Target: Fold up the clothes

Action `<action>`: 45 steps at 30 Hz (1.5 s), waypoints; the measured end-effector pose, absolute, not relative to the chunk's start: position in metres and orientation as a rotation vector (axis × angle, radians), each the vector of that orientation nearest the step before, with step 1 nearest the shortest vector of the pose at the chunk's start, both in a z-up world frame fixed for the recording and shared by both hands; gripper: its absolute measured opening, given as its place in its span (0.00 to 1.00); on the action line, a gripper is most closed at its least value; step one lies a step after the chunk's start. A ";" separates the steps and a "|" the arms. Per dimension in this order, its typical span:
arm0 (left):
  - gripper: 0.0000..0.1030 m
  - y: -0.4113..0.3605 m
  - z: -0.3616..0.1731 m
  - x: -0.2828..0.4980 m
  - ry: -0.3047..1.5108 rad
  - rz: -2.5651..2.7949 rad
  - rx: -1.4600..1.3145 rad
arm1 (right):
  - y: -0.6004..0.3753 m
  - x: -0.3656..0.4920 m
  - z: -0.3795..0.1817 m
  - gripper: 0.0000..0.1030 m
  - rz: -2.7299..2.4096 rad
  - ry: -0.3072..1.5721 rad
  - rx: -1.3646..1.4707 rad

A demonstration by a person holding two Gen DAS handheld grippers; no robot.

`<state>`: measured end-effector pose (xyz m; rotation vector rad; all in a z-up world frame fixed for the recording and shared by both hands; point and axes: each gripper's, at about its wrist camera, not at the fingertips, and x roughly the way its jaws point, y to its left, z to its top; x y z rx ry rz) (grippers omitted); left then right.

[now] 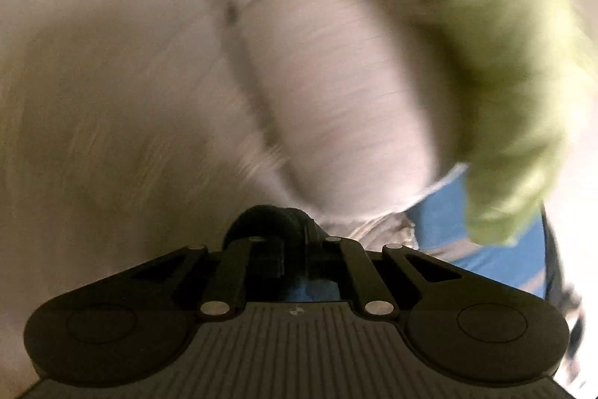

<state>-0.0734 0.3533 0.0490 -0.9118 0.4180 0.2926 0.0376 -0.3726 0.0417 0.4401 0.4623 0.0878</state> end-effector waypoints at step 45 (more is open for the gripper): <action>0.72 0.054 0.064 -0.017 0.828 -0.124 0.147 | -0.380 0.035 0.046 1.00 0.094 0.473 0.483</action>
